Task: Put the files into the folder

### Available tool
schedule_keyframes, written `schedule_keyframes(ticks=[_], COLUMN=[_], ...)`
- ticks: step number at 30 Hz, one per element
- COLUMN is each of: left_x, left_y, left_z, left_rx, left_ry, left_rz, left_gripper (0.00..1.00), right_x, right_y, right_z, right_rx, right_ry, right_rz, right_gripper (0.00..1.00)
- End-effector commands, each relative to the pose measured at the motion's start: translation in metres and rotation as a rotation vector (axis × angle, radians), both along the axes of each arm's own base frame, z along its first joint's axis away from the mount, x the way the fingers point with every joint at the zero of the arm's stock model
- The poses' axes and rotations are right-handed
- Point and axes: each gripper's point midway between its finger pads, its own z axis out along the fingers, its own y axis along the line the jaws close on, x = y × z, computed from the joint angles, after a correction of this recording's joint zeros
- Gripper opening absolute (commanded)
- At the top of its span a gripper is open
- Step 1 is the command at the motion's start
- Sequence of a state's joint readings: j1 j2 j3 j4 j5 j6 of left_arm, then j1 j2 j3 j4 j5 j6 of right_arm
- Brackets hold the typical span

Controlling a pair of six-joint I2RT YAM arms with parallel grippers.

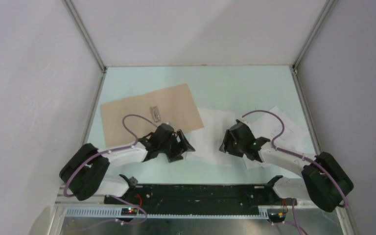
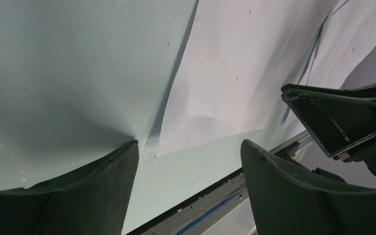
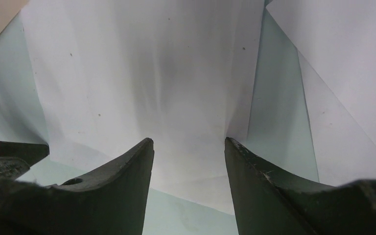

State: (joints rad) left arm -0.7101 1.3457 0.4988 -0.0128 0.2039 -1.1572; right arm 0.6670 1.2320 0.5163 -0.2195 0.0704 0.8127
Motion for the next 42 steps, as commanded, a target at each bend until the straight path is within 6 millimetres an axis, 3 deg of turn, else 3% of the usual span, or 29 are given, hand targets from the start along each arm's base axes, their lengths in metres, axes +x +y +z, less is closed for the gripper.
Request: schedule_keyframes(ticks=[1, 10, 21, 33, 37, 40, 42], left_x=[-0.021, -0.019, 0.008, 0.016, 0.014, 0.009, 0.006], left_y=[0.015, -0.002, -0.012, -0.024, -0.028, -0.028, -0.026], left_z=[-0.021, -0.019, 0.011, 0.019, 0.016, 0.008, 0.004], left_rx=[0.088, 0.042, -0.050, -0.124, -0.131, -0.126, -0.113], left_ry=[0.078, 0.101, 0.008, 0.013, 0.045, 0.087, 0.105], left_rz=[0.004, 0.021, 0.123, 0.156, 0.155, 0.161, 0.162], left_gripper=[0.83, 0.82, 0.63, 0.53, 0.41, 0.26, 0.23], right_x=[0.000, -0.001, -0.001, -0.002, -0.002, -0.001, 0.000], right_y=[0.003, 0.005, 0.005, 0.004, 0.002, -0.003, -0.006], right_z=[-0.007, -0.012, -0.012, -0.012, -0.009, -0.002, 0.004], right_rx=[0.010, 0.009, 0.011, 0.017, 0.020, 0.024, 0.030], right_ry=[0.001, 0.014, 0.016, 0.014, 0.008, -0.004, -0.018], right_rz=[-0.008, -0.002, 0.003, 0.000, -0.007, -0.018, -0.028], right_gripper=[0.60, 0.59, 0.59, 0.59, 0.59, 0.59, 0.60])
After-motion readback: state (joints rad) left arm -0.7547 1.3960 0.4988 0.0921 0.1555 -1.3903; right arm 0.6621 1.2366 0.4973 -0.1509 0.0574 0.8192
